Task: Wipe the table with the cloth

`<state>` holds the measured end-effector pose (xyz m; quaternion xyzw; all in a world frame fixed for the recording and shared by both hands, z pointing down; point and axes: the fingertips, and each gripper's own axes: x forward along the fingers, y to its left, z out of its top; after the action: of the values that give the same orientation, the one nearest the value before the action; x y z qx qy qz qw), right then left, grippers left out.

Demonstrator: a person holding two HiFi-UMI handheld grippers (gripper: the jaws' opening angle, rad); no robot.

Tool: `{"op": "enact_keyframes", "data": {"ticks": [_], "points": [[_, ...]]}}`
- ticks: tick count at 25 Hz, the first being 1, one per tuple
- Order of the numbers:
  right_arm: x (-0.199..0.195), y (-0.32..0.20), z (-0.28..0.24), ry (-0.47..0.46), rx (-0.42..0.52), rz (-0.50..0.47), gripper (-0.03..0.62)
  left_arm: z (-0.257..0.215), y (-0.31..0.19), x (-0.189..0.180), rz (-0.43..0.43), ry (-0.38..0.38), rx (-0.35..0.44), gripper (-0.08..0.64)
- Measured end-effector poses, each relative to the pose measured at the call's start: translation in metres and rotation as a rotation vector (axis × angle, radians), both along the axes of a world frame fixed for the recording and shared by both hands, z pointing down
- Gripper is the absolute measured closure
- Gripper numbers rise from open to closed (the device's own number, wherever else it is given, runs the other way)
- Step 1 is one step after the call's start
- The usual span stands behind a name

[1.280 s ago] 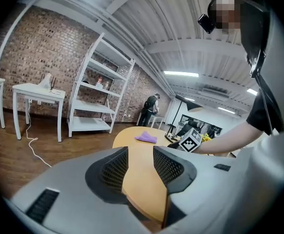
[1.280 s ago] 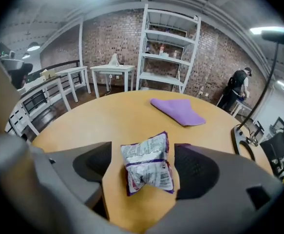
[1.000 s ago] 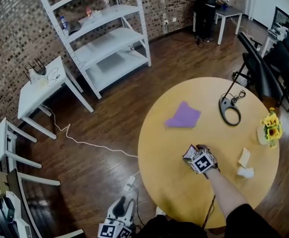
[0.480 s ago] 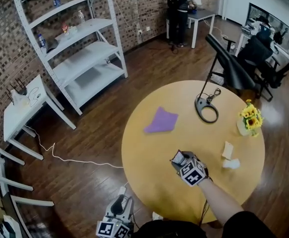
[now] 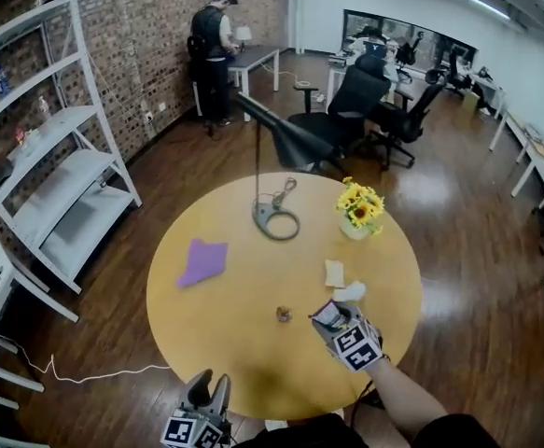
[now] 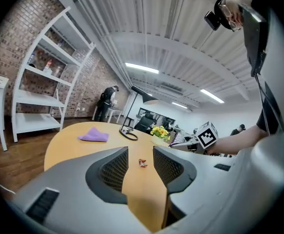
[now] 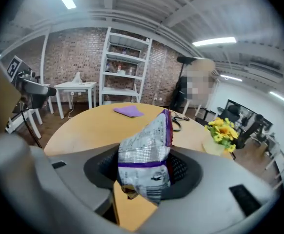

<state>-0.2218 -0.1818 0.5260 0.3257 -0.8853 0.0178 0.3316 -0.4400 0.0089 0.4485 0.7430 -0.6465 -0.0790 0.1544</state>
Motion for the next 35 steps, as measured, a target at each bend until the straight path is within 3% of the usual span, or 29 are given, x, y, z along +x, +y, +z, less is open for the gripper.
{"op": "enact_keyframes", "data": {"ticks": [6,13,16,24,35], "points": [[0.150,0.014,-0.002,-0.061,0.006,0.269,0.373,-0.011,-0.049,0.091,0.176,-0.022,0.058,0.397],[0.352,0.084,0.007,-0.091,-0.026,0.600,0.373,-0.018,-0.078,0.267,0.477,-0.034,0.070,0.397],[0.411,0.115,0.019,-0.098,-0.039,0.702,0.373,-0.016,-0.075,0.334,0.606,-0.052,0.059,0.397],[0.464,0.172,0.073,-0.146,-0.167,0.821,0.373,0.004,-0.057,0.457,0.861,-0.083,-0.033,0.398],[0.476,0.215,0.166,-0.131,-0.351,0.825,0.373,0.083,-0.017,0.536,0.981,-0.132,-0.268,0.397]]}}
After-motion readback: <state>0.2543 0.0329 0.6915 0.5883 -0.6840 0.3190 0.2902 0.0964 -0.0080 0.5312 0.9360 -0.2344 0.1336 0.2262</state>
